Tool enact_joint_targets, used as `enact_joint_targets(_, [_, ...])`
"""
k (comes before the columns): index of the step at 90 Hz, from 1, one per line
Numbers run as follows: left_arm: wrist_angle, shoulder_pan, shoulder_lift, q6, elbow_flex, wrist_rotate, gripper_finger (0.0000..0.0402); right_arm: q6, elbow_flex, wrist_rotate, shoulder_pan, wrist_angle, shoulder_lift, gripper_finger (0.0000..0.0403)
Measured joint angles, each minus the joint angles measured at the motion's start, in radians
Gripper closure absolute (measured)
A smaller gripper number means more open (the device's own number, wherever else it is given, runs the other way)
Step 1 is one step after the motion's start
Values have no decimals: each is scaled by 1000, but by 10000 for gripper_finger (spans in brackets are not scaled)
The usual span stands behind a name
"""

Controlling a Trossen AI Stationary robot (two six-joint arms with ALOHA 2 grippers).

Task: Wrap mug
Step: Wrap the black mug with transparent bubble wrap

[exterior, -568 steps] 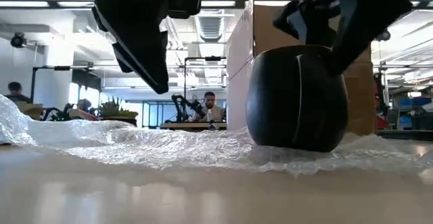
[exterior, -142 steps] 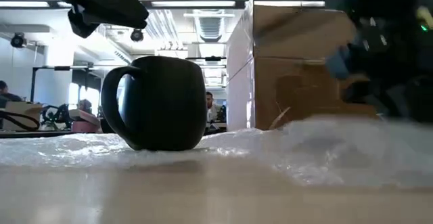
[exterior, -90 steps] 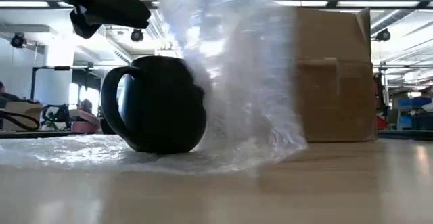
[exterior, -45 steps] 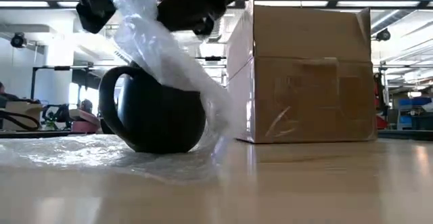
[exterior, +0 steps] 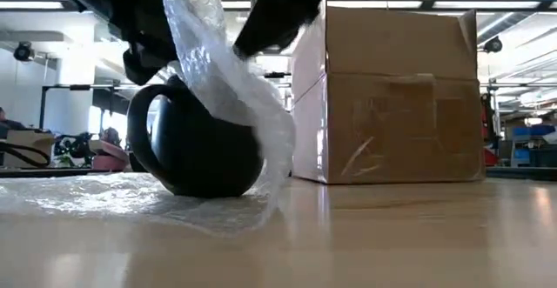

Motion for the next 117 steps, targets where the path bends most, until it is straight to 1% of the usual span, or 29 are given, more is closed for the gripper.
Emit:
enact_joint_targets(9, [-3,14,3,0,-1,19,326,-17,43,-1,-8,-82,-30,403])
enact_joint_targets(14, [4,17,2,0,0,19,326,-23,55,12,-19,-97,-38,403])
enact_joint_targets(19, [0,17,2,0,-1,19,326,-27,59,68,-31,-101,-39,403])
enact_joint_targets(29, [3,16,2,8,-1,19,326,-49,56,226,-60,-76,-37,403])
enact_joint_targets(33, [2,16,2,8,-1,19,326,-54,52,251,-78,-73,-29,403])
enact_joint_targets(37, [4,16,2,8,-1,20,326,-53,39,253,-95,-74,-25,403])
enact_joint_targets(43, [4,16,2,13,-1,20,326,-46,17,229,-109,-58,-5,403])
enact_joint_targets(47, [4,16,1,14,-1,20,326,-38,14,183,-110,-42,1,403])
enact_joint_targets(60, [1,16,1,15,-1,20,326,-44,15,-55,-72,-29,12,403])
enact_joint_targets(65, [2,17,1,15,-1,20,326,-52,14,-110,-58,-29,30,403])
enact_joint_targets(80, [-5,14,1,20,-2,38,326,-52,13,-105,-34,50,99,403])
enact_joint_targets(92, [-16,13,-10,30,23,103,326,-44,15,-108,-34,66,144,403])
enact_joint_targets(102, [-90,11,-24,29,67,136,326,-34,16,-107,-34,69,146,403])
enact_joint_targets(117, [-240,-22,-32,6,131,141,326,-34,15,-106,-34,83,143,403])
